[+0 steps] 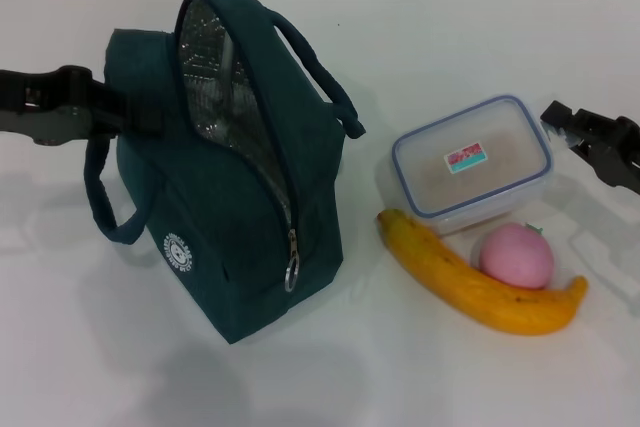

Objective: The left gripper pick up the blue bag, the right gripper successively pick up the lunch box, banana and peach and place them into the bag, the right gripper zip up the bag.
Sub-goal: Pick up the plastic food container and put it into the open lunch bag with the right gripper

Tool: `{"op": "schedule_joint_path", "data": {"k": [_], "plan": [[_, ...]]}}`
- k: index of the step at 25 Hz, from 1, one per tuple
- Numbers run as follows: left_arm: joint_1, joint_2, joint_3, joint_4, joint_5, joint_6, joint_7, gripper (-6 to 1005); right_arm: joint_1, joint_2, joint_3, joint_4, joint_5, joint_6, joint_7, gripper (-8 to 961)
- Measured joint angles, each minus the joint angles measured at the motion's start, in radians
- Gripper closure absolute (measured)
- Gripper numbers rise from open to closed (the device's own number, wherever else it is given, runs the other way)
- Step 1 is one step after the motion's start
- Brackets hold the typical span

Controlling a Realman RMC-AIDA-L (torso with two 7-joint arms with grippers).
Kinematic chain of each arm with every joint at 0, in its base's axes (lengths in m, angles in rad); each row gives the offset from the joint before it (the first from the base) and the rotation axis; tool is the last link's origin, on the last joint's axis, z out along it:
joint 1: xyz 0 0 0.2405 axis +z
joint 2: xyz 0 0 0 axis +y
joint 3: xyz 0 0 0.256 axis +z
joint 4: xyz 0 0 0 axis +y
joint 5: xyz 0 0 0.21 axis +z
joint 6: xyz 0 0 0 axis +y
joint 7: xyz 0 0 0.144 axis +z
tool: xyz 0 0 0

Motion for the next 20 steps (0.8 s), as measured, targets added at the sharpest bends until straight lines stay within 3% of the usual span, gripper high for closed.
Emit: {"op": "schedule_joint_path", "data": {"k": [2,20], "plan": [[0.0,0.0,0.0,0.0,0.0,0.0,0.0,945,0.0,0.0,0.0,0.0,0.007,-0.006,0.0,857],[-0.001,0.004,0.0,0.0,-0.047,0.046,0.0,945,-0.053,-0.007,0.0,-0.015,0.155,-0.146,-0.011,858]]}}
